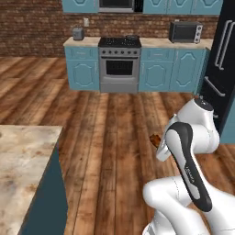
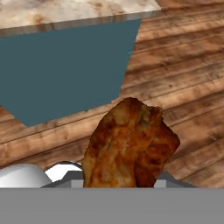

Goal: Take the chicken drumsticks from the pan and place one on each plate on the dining counter.

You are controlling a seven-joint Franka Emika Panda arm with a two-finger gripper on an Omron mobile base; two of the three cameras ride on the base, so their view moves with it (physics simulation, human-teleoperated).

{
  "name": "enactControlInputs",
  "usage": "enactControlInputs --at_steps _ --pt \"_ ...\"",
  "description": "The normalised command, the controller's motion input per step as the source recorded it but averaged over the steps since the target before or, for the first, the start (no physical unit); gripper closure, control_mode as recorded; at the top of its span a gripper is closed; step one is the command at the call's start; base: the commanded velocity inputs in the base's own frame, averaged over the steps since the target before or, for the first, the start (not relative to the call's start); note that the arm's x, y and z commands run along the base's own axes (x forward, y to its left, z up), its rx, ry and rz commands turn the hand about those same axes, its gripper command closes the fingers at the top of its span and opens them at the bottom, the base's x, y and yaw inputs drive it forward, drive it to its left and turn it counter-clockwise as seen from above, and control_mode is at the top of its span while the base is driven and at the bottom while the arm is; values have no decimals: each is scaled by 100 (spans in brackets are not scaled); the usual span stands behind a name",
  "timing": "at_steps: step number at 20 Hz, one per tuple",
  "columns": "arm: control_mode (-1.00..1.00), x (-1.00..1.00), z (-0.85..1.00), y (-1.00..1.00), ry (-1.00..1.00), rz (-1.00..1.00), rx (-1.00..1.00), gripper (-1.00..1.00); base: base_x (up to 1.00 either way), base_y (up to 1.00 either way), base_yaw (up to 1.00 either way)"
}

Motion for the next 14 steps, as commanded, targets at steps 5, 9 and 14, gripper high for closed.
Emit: enactControlInputs --at_steps 5,9,14 --pt "100 0 0 0 0 0 0 100 -100 83 2" --pt "100 0 0 0 0 0 0 100 -100 43 8" --pt "100 0 0 0 0 0 0 100 -100 24 8"
